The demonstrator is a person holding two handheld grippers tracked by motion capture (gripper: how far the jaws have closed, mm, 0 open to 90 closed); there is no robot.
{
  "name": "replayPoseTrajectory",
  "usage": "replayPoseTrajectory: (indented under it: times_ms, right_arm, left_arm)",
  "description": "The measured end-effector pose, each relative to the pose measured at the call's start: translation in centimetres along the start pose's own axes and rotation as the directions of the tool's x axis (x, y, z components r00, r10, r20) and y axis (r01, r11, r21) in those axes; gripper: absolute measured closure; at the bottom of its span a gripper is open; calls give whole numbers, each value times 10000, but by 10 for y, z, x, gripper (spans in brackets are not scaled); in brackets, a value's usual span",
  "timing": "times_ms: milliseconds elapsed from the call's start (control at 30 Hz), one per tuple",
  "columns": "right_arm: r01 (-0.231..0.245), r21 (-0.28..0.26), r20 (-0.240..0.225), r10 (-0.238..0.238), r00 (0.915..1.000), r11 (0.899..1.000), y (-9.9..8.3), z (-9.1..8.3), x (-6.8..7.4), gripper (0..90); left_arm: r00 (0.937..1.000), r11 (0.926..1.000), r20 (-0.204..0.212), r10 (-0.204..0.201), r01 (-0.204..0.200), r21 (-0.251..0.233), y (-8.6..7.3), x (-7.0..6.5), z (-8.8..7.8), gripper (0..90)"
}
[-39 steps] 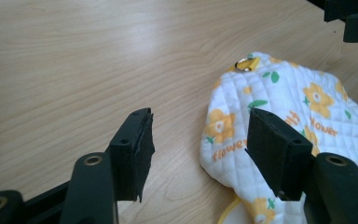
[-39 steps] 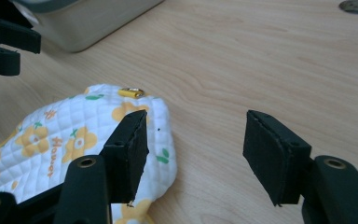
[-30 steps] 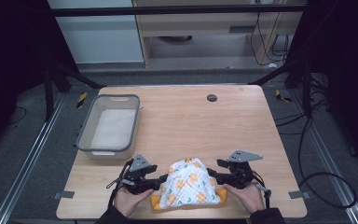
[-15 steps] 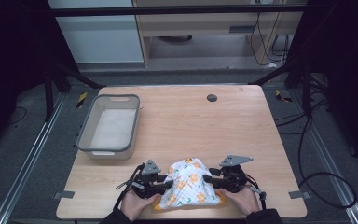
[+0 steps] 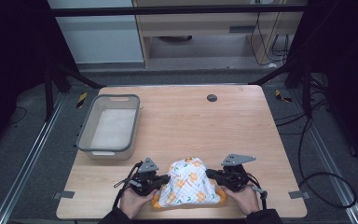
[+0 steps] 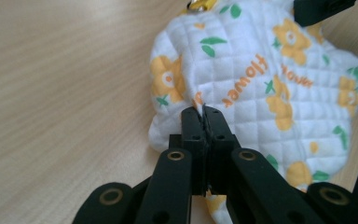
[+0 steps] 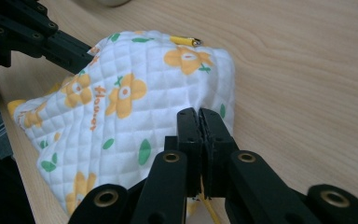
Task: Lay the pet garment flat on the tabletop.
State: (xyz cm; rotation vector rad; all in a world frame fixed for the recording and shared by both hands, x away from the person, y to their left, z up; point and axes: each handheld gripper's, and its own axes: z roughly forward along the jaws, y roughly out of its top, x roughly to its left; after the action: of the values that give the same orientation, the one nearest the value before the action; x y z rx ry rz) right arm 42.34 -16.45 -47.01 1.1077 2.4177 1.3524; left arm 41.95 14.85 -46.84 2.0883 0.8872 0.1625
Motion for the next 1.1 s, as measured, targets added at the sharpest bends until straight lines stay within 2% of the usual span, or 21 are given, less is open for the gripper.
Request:
replayPoseTrajectory:
  times_ms: [33,67,100,133,167,233,267,400,467,533,600,667,700,733,767,800,900,933,967,1067,1100]
  right_arm:
    - [8,-119,16,-7,10000,9999,2,-3,0,880]
    - [85,-352,42,-84,10000,9993,4,-6,0,880]
    - [91,-481,48,-89,9999,9988,6,-9,1,880]
    - [91,-481,48,-89,9999,9988,6,-9,1,880]
    - [209,-851,70,-204,9998,9962,11,-17,2,881]
    - [320,-1076,63,-316,9995,9937,14,-22,4,882]
    - [404,-1362,81,-397,9992,9899,20,-29,7,882]
    - [720,-1678,64,-719,9974,9832,31,-38,13,883]
    - [941,-2077,188,-922,9956,9737,43,-44,14,881]
    - [987,-2216,280,-949,9951,9701,47,-45,13,881]
    - [943,-2562,564,-825,9950,9620,58,-42,7,880]
    - [964,-2676,740,-793,9941,9587,62,-40,4,880]
    - [907,-2932,1096,-608,9921,9517,70,-33,-3,879]
    - [907,-2932,1096,-608,9921,9517,70,-33,-3,879]
    - [859,-2986,1325,-479,9900,9505,73,-27,-7,875]
    - [730,-3072,1917,-134,9814,9489,78,-14,-18,823]
    - [331,-2816,2598,430,9647,9589,81,7,-34,707]
    - [331,-2816,2598,430,9647,9589,81,7,-34,707]
    - [172,-2556,2809,572,9580,9666,81,12,-38,655]
    - [321,-2549,2797,419,9592,9664,78,6,-38,600]
    - [444,-2529,2791,289,9598,9665,77,2,-38,589]
  left_arm:
    - [10000,9997,7,60,-59,-241,3,0,-6,888]
    - [10000,9997,7,60,-59,-241,3,0,-6,888]
    - [9999,9980,0,139,-139,-612,8,-1,-16,888]
    - [9999,9980,0,139,-139,-612,8,-1,-16,889]
    - [9994,9942,-64,346,-351,-1019,14,-3,-28,889]
    - [9992,9926,-70,401,-407,-1142,17,-5,-32,889]
    - [9980,9883,-169,613,-631,-1386,22,-7,-40,889]
    - [9966,9816,-249,785,-816,-1726,33,-9,-49,889]
    - [9919,9721,-560,1140,-1230,-1999,48,-11,-55,889]
    - [9908,9690,-637,1190,-1299,-2103,54,-11,-56,889]
    - [9879,9607,-935,1233,-1425,-2381,69,-8,-56,888]
    - [9874,9576,-1065,1169,-1404,-2514,74,-5,-54,887]
    - [9848,9551,-1387,1048,-1385,-2621,84,3,-47,886]
    - [9848,9551,-1387,1048,-1385,-2621,84,3,-47,884]
    - [9834,9542,-1571,908,-1311,-2690,88,8,-42,884]
    - [9809,9565,-1906,391,-919,-2770,94,23,-30,837]
    - [9716,9626,-2287,-608,-35,-2710,95,44,-15,613]
    - [9716,9626,-2287,-608,-35,-2710,95,44,-15,560]
    - [9682,9615,-2334,-896,230,-2738,91,52,-15,528]
    - [9669,9593,-2391,-893,189,-2819,84,54,-21,466]
    - [9663,9590,-2440,-820,98,-2833,76,55,-29,450]
